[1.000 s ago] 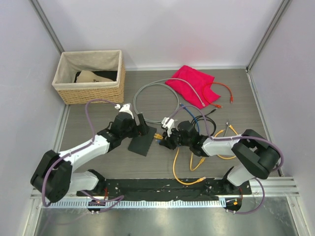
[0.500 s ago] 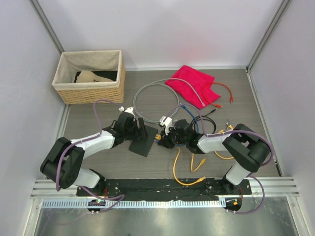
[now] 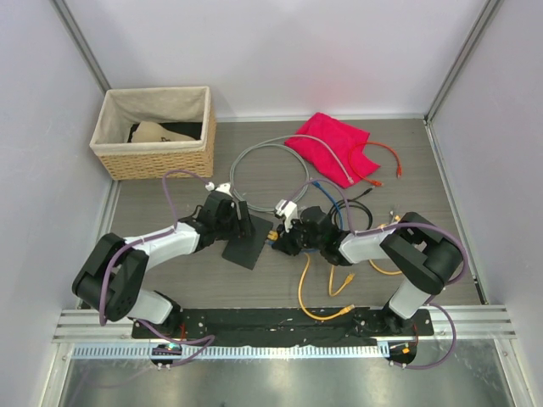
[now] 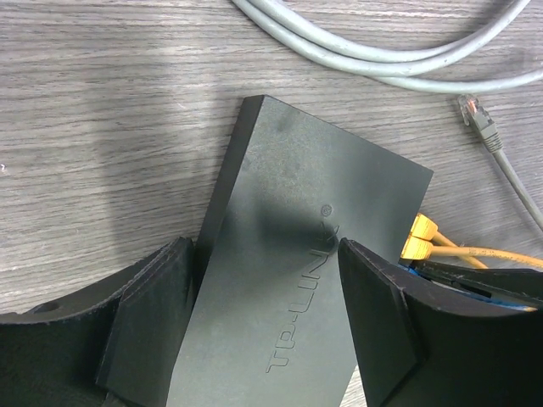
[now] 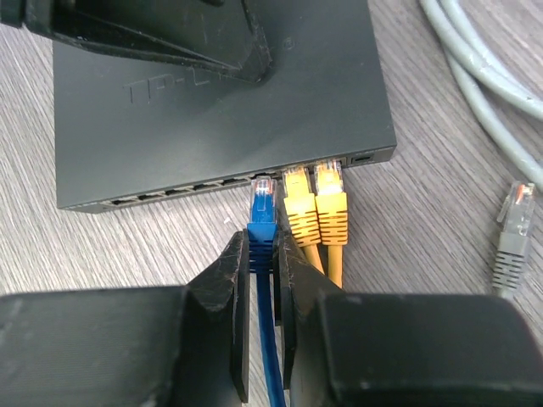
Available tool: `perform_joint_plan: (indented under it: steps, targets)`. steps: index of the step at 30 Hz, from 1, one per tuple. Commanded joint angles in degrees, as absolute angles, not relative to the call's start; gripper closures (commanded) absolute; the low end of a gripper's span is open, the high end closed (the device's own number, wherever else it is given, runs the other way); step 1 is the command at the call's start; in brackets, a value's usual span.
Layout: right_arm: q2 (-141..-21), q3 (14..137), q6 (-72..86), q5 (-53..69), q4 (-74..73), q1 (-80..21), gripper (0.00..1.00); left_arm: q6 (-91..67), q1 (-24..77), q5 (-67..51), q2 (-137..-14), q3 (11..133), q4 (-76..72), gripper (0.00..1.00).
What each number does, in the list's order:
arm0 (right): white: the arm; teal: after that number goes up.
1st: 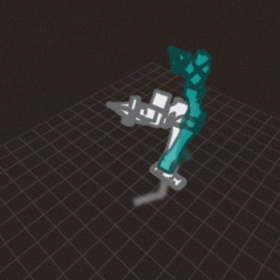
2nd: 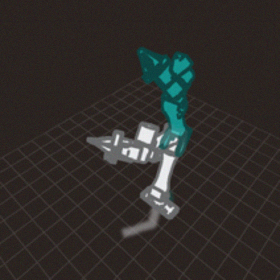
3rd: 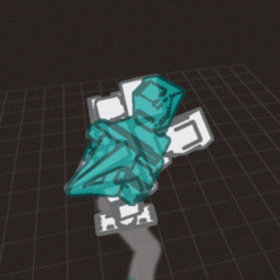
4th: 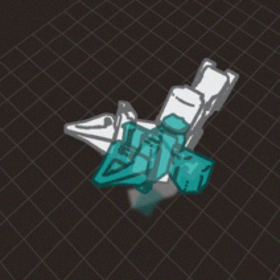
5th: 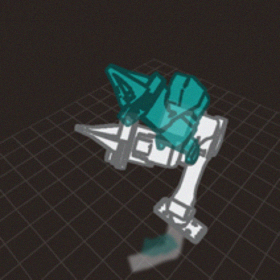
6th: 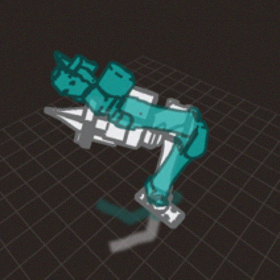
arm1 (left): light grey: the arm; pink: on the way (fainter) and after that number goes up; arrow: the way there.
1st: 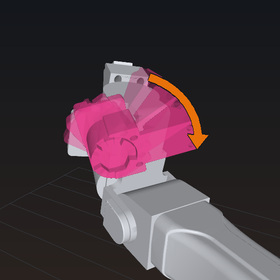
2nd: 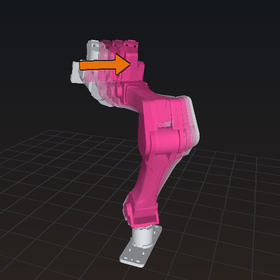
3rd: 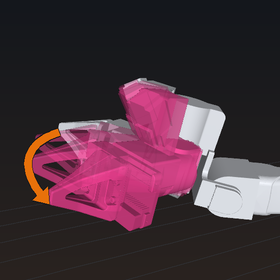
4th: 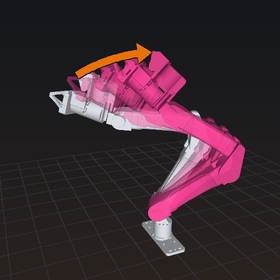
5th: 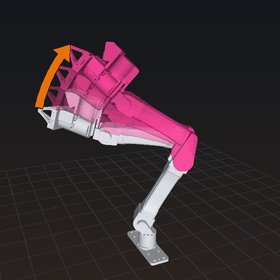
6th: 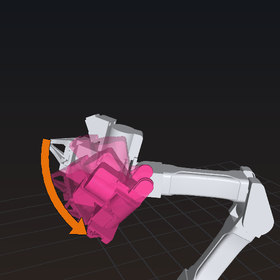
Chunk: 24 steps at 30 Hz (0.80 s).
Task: Insert the plug into the switch port
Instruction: Insert the connector into the switch port.
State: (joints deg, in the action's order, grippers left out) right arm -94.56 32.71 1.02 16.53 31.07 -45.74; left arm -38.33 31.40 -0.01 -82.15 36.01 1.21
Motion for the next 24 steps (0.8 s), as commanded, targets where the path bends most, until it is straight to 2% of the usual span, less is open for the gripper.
perform_joint_plan:
  steps: [1, 6, 24]
  targets:
    - [-91.8, 30.5, 3.2, 14.5, 41.6, -45.8, 0.99, -38.8, 31.6, -1.2, -84.1, 35.8, 6.1, 0.27]
    - [-90.0, 29.2, 2.7, 13.7, 43.5, -45.7, 0.99, -39.2, 31.5, -1.1, -84.7, 36.1, 6.9, 0.27]
    - [-95.1, 28.7, 2.6, 14.0, 45.5, -46.0, 0.99, -40.2, 31.5, -2.0, -84.0, 36.2, 6.6, 0.27]
